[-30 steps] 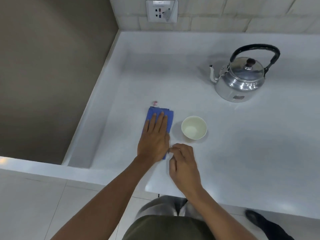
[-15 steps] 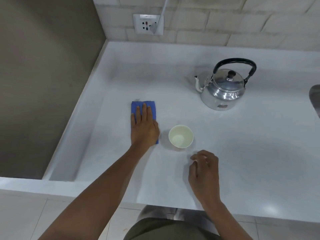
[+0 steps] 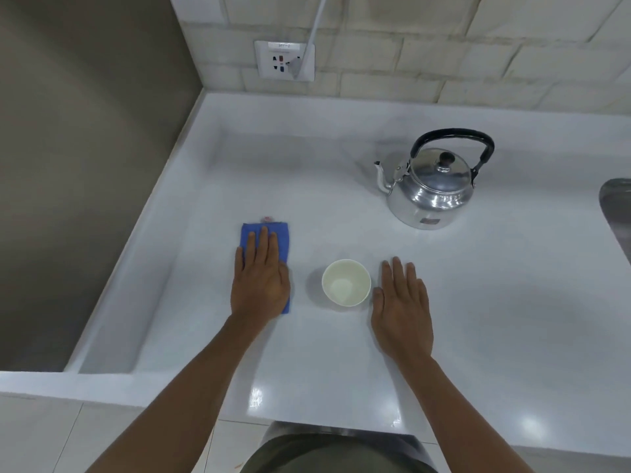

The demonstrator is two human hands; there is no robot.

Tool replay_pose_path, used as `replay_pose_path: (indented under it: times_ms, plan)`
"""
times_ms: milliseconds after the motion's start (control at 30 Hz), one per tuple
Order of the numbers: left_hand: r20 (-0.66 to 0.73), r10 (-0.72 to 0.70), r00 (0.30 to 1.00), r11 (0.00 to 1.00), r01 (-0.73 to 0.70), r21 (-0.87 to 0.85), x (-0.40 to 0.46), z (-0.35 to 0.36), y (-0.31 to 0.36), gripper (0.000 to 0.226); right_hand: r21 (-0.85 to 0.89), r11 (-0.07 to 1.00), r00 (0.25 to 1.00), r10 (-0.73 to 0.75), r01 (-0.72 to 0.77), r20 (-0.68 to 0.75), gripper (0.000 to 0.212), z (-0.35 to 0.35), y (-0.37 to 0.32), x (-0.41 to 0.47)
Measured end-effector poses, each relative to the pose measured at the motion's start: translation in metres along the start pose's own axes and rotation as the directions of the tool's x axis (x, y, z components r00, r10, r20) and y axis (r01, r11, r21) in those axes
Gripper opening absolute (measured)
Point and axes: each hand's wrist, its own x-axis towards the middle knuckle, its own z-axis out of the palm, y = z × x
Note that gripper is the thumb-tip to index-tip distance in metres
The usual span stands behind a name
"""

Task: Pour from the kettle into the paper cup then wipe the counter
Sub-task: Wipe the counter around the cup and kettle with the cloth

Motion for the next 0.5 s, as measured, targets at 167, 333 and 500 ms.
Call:
replay_pose_path:
  times_ms: [167, 333, 500]
  plan:
    - [0.097, 0.069, 0.993, 0.998, -0.069, -0.006, 0.05, -0.002, 0.024, 0.063, -0.012, 1.0, 1.0, 0.01, -0.01, -0.001, 0.055, 0.0, -0.001, 0.001]
    - [0.021, 0.27, 0.963, 0.963, -0.27, 0.004, 0.017, 0.002, 0.014, 0.061, -0.006, 1.0, 1.0, 0.018, -0.018, -0.004, 0.056, -0.002, -0.002, 0.002]
    - [-0.029, 0.264, 0.964, 0.964, -0.264, -0.001, -0.001, 0.0, -0.013, 0.057, 0.014, 0.999, 0.999, 0.032, -0.032, 0.003, 0.057, -0.003, -0.003, 0.003]
